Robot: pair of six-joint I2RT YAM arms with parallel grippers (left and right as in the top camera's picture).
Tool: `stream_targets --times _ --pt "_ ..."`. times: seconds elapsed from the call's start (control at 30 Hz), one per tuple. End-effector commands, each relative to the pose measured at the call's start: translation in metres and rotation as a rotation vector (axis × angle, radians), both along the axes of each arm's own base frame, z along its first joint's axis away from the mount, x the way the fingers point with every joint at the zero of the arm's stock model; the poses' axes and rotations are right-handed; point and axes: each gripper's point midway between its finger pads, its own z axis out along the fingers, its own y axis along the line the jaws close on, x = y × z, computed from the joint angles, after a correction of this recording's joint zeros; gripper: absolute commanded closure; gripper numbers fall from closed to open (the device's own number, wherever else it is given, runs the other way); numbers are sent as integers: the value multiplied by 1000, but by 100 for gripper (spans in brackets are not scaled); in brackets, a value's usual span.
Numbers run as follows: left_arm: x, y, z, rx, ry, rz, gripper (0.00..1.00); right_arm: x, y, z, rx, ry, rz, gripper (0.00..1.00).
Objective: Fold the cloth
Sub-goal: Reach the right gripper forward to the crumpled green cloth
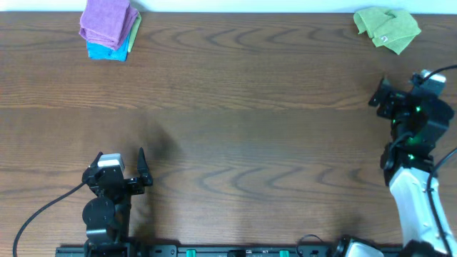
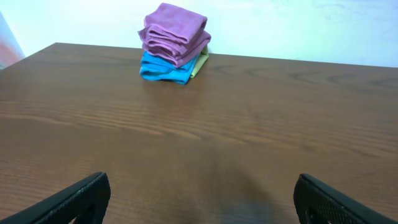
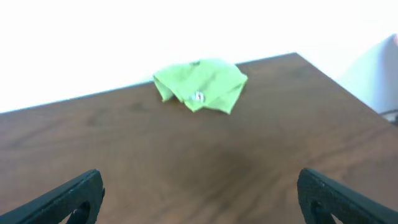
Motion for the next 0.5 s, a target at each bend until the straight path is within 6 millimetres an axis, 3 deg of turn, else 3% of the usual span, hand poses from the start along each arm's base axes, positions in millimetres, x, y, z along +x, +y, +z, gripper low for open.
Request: stream_targets --times 0.0,0.47 --pt "0 2 -14 9 32 12 5 15 -3 -8 6 31 30 1" --pt "0 2 -14 9 32 12 5 113 -32 -43 90 194 70 1"
